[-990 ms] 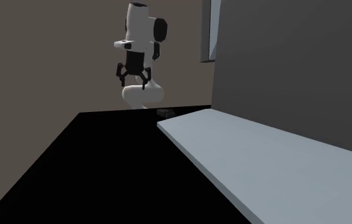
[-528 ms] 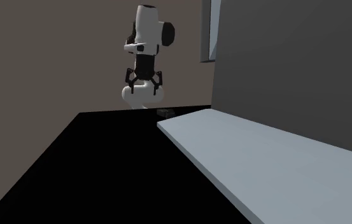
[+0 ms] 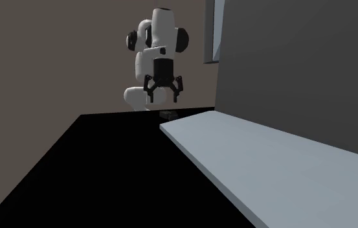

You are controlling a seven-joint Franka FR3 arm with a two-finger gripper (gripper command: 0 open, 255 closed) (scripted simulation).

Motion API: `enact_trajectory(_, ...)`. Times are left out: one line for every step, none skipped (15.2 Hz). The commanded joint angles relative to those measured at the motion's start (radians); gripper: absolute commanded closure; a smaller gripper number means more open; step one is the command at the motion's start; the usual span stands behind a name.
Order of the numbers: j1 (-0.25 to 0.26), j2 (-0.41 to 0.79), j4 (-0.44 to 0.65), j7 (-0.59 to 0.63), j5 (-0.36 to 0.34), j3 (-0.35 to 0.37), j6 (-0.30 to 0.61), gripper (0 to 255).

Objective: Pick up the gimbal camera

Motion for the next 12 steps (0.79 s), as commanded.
enact_trajectory(0.012, 0.032, 0.017, -0.010, 0.009, 0.007, 0.039, 0)
enact_trajectory(0.012, 0.035, 0.006, -0.010, 0.009, 0.008, 0.053, 0)
enact_trajectory(0.012, 0.038, -0.006, -0.009, 0.009, 0.009, 0.067, 0)
enact_trajectory(0.012, 0.041, -0.017, -0.009, 0.009, 0.009, 0.081, 0)
enact_trajectory(0.012, 0.044, -0.028, -0.009, 0.009, 0.010, 0.096, 0)
enact_trajectory(0.012, 0.048, -0.038, -0.008, 0.009, 0.010, 0.110, 0)
enact_trajectory(0.013, 0.052, -0.049, -0.008, 0.009, 0.011, 0.124, 0)
enact_trajectory(0.013, 0.058, -0.065, -0.007, 0.009, 0.012, 0.147, 0)
enact_trajectory(0.013, 0.058, -0.065, -0.007, 0.009, 0.012, 0.147, 0)
enact_trajectory(0.013, 0.058, -0.065, -0.007, 0.009, 0.012, 0.147, 0)
enact_trajectory(0.013, 0.058, -0.065, -0.007, 0.009, 0.012, 0.147, 255)
enact_trajectory(0.012, 0.059, -0.065, -0.007, 0.009, 0.012, 0.147, 255)
